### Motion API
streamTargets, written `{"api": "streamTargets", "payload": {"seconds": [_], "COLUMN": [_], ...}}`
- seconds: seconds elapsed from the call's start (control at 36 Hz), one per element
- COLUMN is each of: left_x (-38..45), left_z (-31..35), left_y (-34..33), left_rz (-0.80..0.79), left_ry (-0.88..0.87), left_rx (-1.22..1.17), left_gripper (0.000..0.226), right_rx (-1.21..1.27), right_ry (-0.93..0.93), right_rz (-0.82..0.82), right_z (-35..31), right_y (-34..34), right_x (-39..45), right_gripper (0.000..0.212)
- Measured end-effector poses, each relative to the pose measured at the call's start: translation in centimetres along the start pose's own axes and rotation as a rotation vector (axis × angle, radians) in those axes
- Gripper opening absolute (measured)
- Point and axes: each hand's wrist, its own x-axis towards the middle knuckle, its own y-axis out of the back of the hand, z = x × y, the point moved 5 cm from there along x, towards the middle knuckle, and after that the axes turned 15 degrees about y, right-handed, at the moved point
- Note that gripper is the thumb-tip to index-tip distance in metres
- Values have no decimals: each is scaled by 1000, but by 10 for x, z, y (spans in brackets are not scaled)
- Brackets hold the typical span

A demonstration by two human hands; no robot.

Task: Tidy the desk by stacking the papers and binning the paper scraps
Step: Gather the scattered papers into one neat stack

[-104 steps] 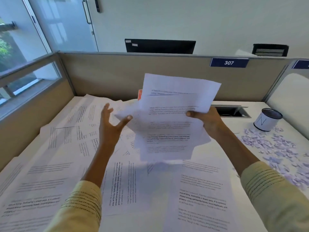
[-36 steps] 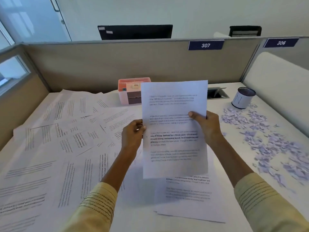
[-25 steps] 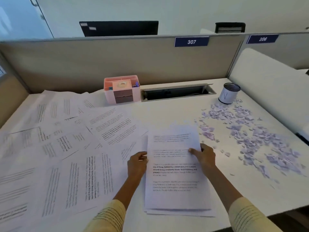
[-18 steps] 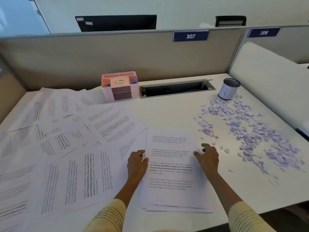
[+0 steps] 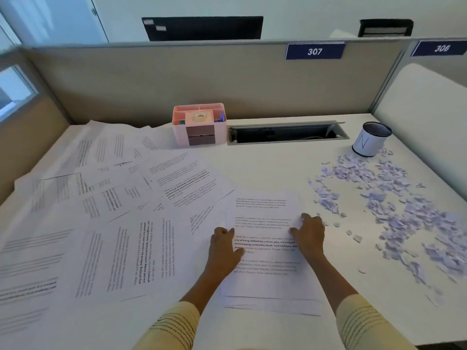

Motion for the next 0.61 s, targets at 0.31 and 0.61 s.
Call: {"api": "streamTargets", "payload": {"seconds": [0.31, 0.61], "left_x": [-1, 9], "left_z": [-13, -159], "left_y": [25, 146], "left_rz": [83, 452], "left_ry": [-55, 80], "left_rx": [-113, -263], "left_gripper": [54, 23], "right_rx": [-266, 181], "right_ry": [52, 540], "right_rz": [-13, -100], "right_z": [-28, -174], "right_y": [-1, -76], "right_x": [22, 2], "right_gripper": [54, 38]}}
